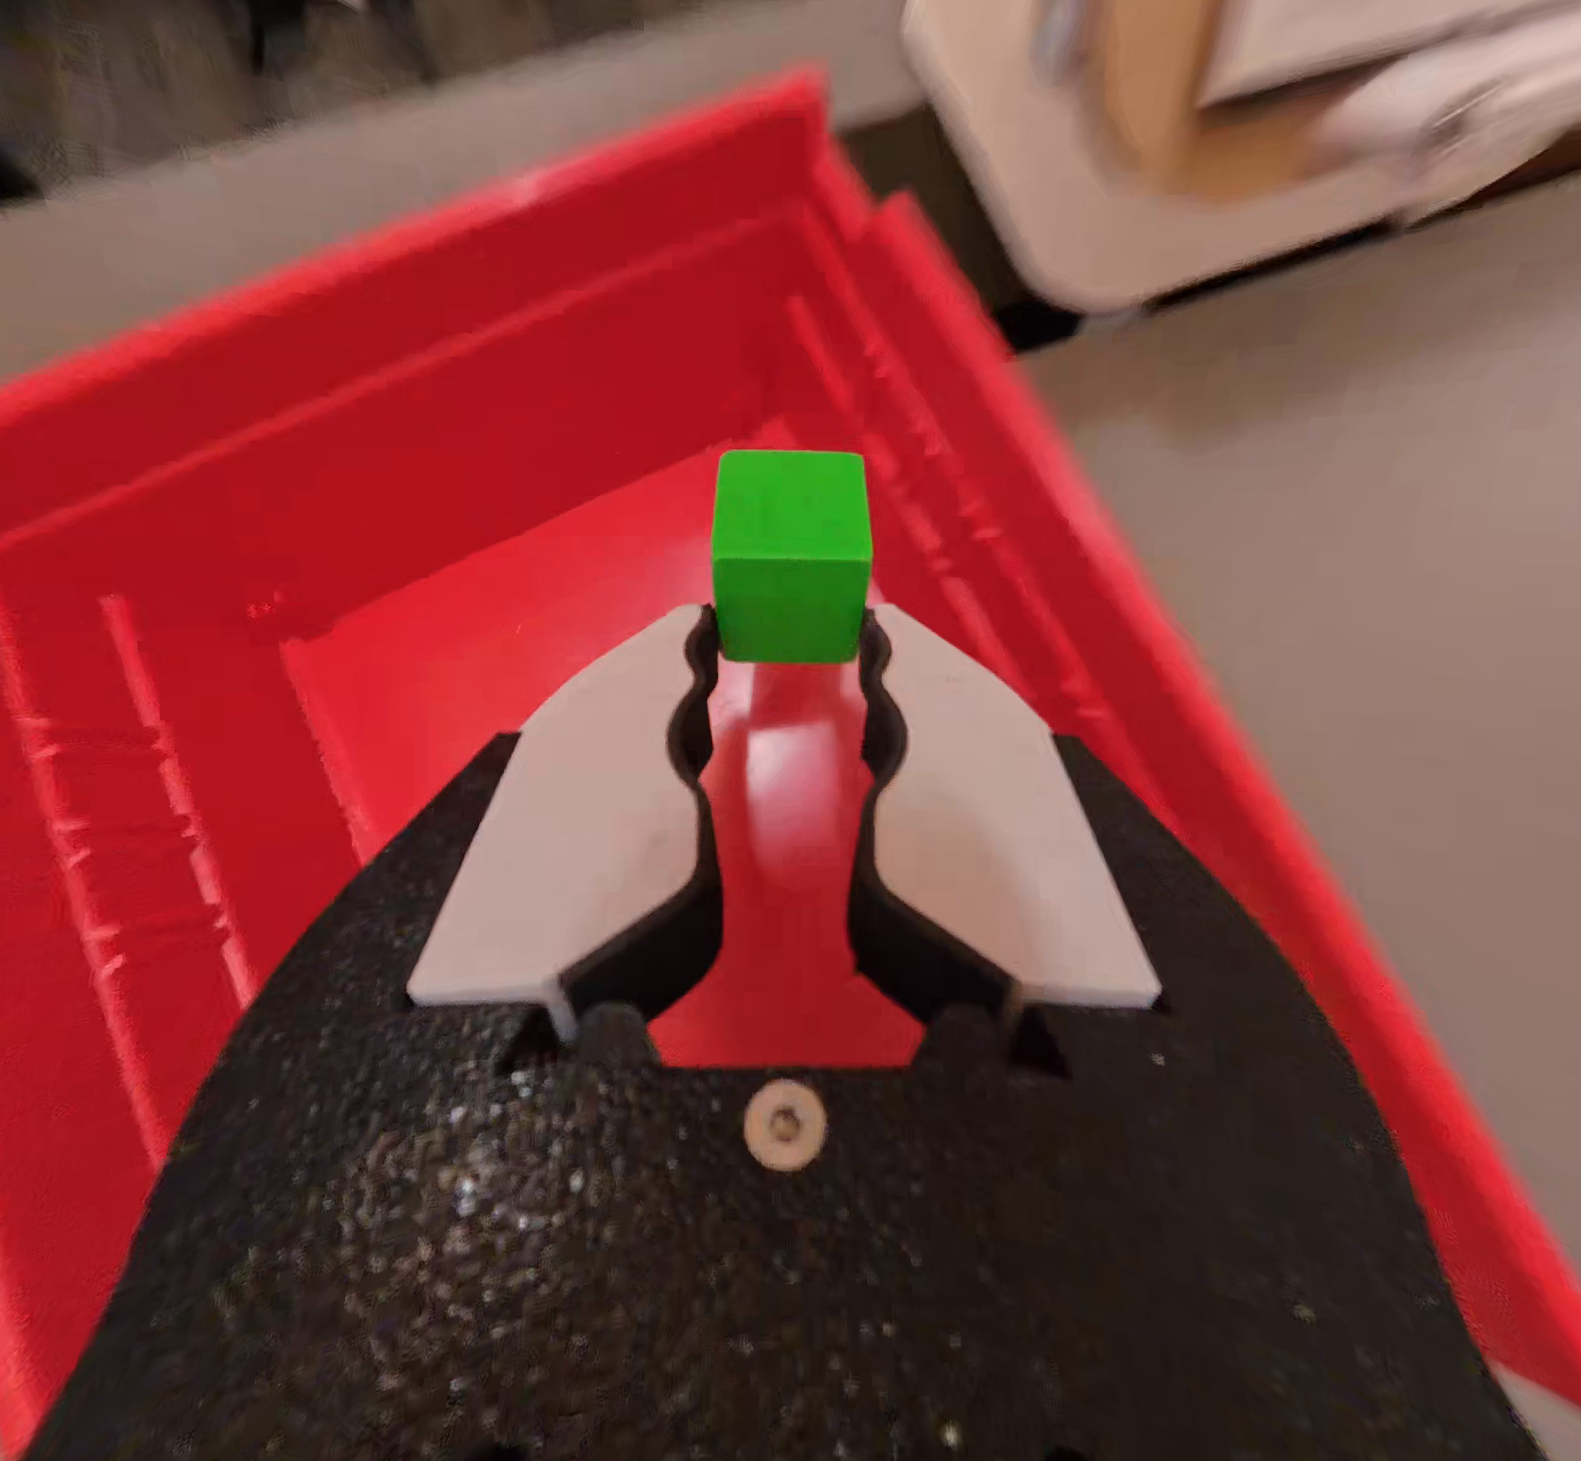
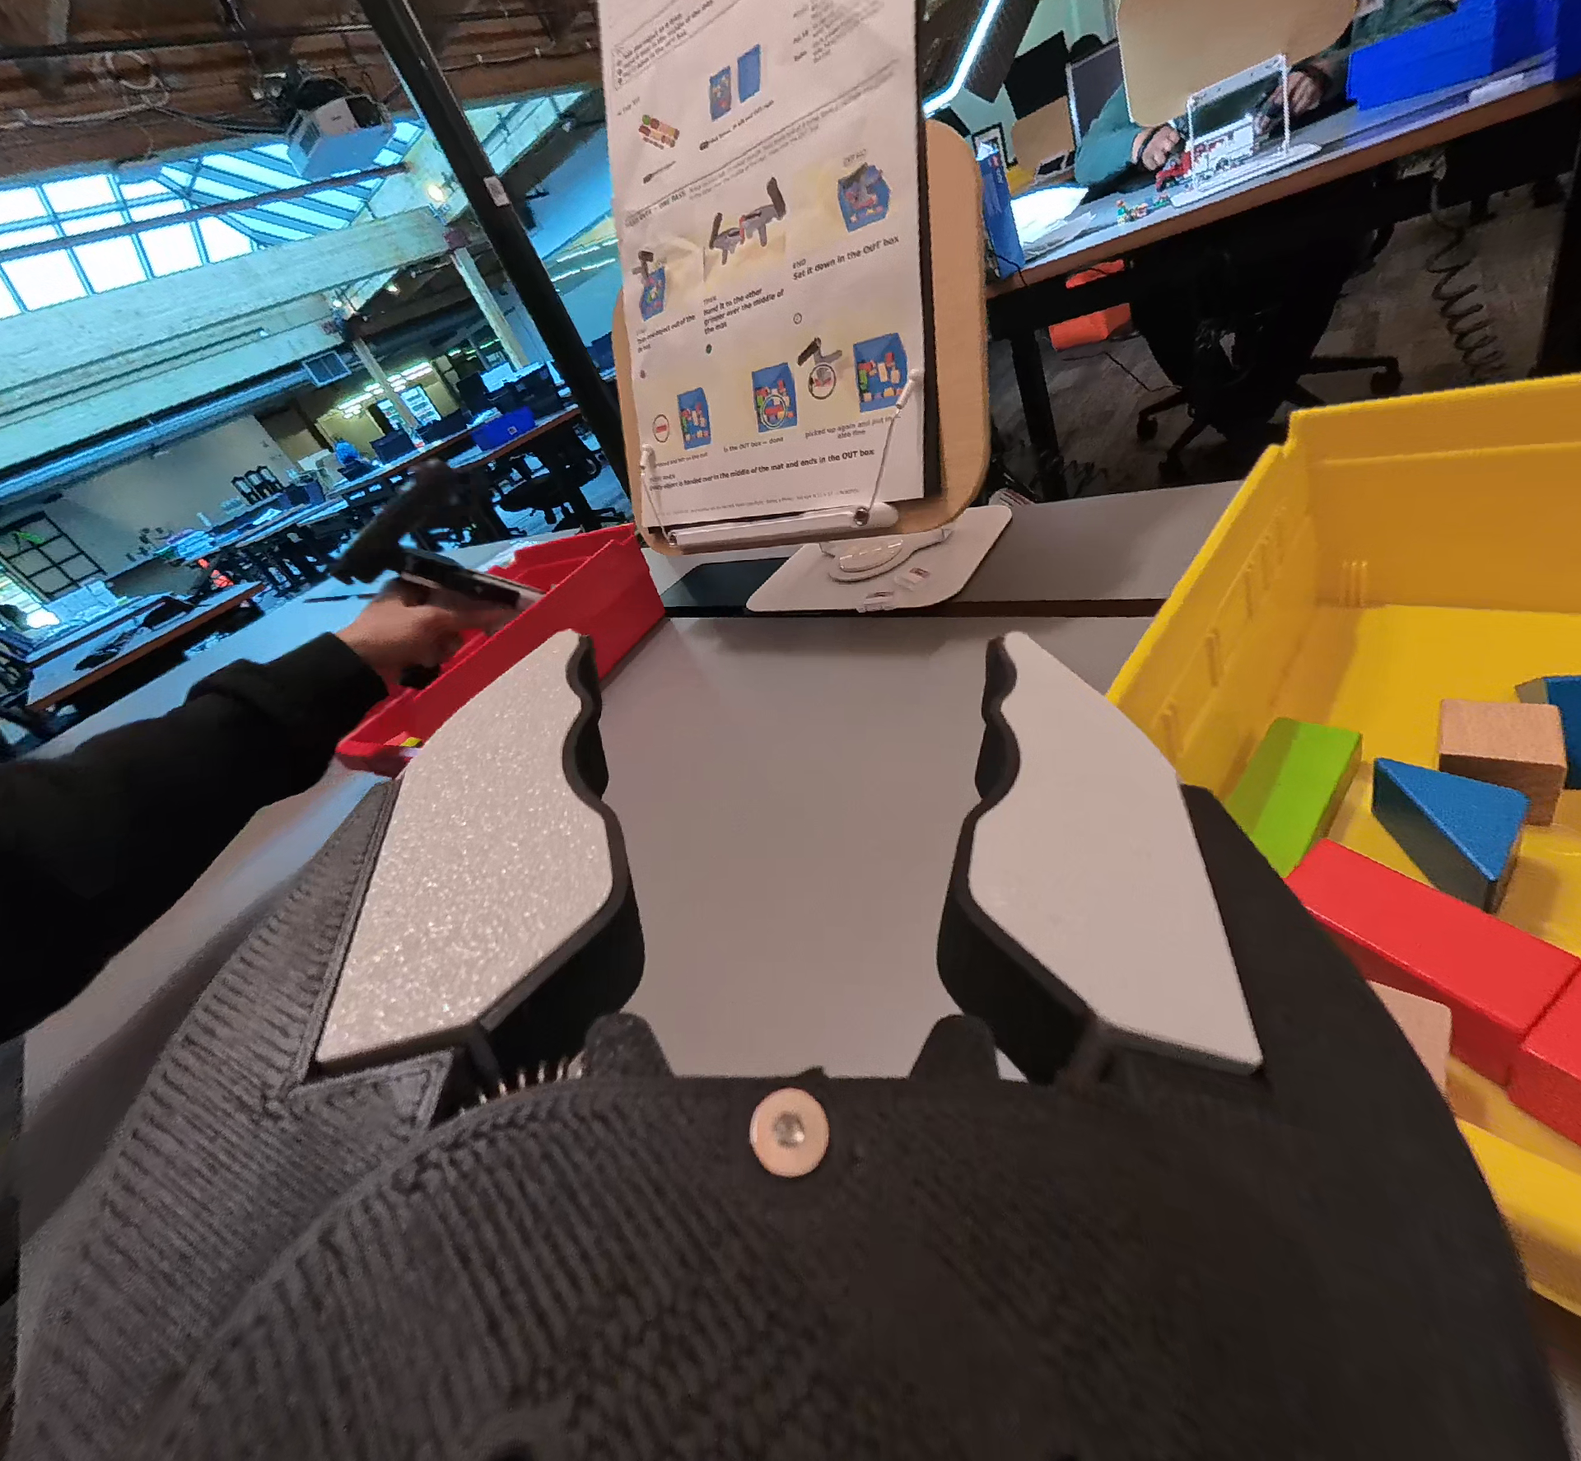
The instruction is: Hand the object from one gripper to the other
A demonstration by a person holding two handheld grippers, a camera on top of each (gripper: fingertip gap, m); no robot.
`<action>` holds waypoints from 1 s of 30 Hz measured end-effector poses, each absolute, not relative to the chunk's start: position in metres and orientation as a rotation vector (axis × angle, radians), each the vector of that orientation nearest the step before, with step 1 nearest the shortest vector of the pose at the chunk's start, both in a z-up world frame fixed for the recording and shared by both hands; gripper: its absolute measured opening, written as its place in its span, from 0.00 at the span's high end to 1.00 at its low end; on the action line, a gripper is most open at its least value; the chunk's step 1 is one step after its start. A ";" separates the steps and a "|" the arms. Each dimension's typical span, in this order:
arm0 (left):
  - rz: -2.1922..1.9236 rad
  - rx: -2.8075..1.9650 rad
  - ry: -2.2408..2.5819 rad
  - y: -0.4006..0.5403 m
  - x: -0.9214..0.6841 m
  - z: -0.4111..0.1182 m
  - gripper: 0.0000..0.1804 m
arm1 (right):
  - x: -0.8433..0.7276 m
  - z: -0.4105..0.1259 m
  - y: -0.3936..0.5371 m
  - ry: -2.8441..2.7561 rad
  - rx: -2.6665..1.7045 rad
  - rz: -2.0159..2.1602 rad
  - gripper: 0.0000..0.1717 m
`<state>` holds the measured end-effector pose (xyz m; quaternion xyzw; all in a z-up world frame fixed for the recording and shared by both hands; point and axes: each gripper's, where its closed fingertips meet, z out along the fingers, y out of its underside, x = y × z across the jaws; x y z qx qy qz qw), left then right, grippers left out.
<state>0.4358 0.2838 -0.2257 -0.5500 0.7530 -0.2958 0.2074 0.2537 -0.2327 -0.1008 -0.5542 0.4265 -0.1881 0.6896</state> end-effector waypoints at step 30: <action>-2.413 -0.208 2.224 -0.084 0.135 -0.070 0.83 | 0.138 -0.043 -0.073 0.165 -1.308 0.091 0.71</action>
